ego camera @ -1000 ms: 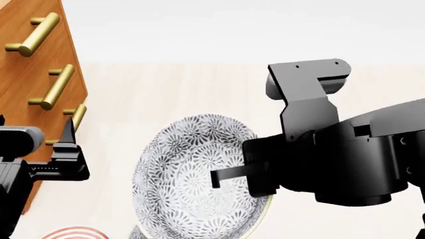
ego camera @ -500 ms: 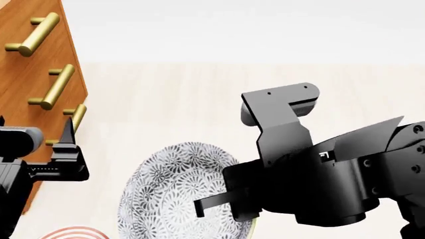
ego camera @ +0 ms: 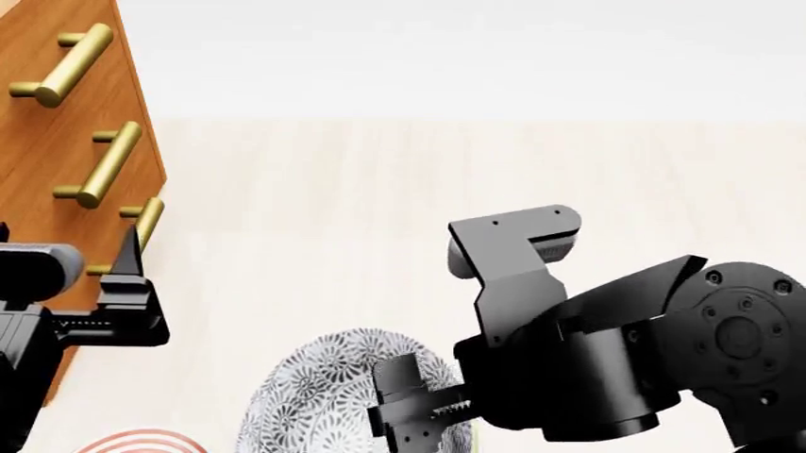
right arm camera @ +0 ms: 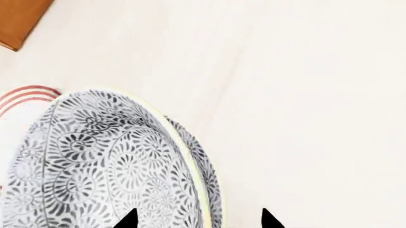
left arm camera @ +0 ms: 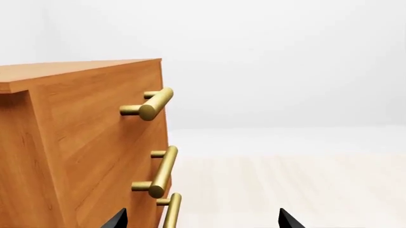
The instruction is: Stack the bowl at the front on the bowl in the middle.
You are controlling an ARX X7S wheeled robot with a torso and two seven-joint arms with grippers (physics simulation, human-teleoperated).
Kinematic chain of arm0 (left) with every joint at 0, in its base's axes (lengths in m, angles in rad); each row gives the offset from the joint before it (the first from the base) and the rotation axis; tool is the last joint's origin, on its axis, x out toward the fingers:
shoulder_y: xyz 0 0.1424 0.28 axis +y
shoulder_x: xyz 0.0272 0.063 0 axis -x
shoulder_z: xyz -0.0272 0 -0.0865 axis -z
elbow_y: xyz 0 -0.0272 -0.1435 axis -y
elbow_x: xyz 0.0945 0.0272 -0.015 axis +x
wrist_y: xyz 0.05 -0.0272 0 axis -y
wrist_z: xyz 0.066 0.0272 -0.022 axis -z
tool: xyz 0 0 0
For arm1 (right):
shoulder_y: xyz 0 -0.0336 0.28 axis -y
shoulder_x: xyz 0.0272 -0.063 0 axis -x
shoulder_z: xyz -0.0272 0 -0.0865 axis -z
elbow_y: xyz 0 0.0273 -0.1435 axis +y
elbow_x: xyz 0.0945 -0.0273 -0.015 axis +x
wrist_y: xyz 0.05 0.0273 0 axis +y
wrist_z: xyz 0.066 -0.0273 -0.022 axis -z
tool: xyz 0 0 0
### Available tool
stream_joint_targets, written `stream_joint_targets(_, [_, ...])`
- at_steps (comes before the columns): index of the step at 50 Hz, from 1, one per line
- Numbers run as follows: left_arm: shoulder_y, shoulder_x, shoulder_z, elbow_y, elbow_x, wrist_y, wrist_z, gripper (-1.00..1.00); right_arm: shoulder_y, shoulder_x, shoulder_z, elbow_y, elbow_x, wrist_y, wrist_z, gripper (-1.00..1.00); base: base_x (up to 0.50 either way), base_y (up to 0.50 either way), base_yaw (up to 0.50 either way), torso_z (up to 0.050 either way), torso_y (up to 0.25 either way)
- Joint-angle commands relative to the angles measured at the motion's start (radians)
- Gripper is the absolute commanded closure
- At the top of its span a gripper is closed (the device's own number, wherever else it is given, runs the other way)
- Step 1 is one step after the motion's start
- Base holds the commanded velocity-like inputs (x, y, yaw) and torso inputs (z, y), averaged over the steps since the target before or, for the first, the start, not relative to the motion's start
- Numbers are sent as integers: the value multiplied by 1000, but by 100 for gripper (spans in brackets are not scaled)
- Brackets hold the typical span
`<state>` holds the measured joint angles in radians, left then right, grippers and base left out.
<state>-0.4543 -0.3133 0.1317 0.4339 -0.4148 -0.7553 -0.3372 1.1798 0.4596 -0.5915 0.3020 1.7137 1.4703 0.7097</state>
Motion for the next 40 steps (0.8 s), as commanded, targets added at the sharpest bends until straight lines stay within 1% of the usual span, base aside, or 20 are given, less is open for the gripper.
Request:
stream_joint_targets(1, [1, -3, 5, -4, -2, 5, 0, -100, -1, -3, -35, 22, -50, -11, -68, -100, 0, 0, 0, 0, 0])
stream_joint_targets(12, [1, -5, 8, -6, -5, 8, -3, -100, 2, 3, -59, 15, -52, -20, -76, -100, 0, 0, 0, 0, 0])
stream_joint_targets(17, [1, -6, 7, -3, -8, 8, -4, -100, -11, 16, -50, -32, -64, -55, -71, -100, 0, 0, 0, 0, 0])
stream_joint_targets(18, [2, -6, 7, -3, -9, 7, -4, -100, -24, 30, -33, -90, -117, -118, -77, -100, 0, 0, 0, 0, 0])
stream_joint_targets(20, [1, -6, 6, -2, -10, 7, -5, -100, -64, 62, -11, -235, -230, -248, -139, -100, 0, 0, 0, 0, 0])
stream_joint_targets(21, [1, -6, 7, -3, -10, 8, -6, -100, -80, 69, 4, -264, -247, -285, -142, -100, 0, 0, 0, 0, 0])
stream_joint_targets(22, [1, -5, 5, -4, -11, 8, -6, -100, -111, 91, 20, -357, -326, -377, -172, -100, 0, 0, 0, 0, 0])
stream_joint_targets(23, [1, -5, 5, -3, -11, 8, -7, -100, -153, 102, 53, -416, -356, -459, -206, -100, 0, 0, 0, 0, 0])
stream_joint_targets(24, [1, -6, 5, -1, -13, 7, -7, -100, -164, 107, 62, -429, -342, -467, -221, -100, 0, 0, 0, 0, 0])
stream_joint_targets(26, [0, -6, 6, 1, -13, 6, -9, -100, -208, 120, 102, -499, -362, -541, -230, -100, 0, 0, 0, 0, 0])
stream_joint_targets(30, [-3, -7, 4, 15, -19, -4, -14, -100, -261, 136, 134, -588, -442, -631, -185, -100, 0, 0, 0, 0, 0])
stream_joint_targets(34, [-2, -7, 0, 27, -26, -5, -16, -100, -366, 153, 126, -708, -651, -770, -118, -100, 0, 0, 0, 0, 0])
stream_joint_targets(35, [-1, -8, 0, 30, -27, -7, -17, -100, -384, 154, 129, -717, -663, -790, -120, -100, 0, 0, 0, 0, 0])
stream_joint_targets(36, [0, -9, -2, 35, -30, -8, -17, -100, -420, 161, 124, -749, -732, -839, -108, -100, 0, 0, 0, 0, 0])
stream_joint_targets(40, [1, -13, -5, 50, -34, -15, -21, -100, -514, 178, 135, -832, -835, -963, -110, -100, 0, 0, 0, 0, 0])
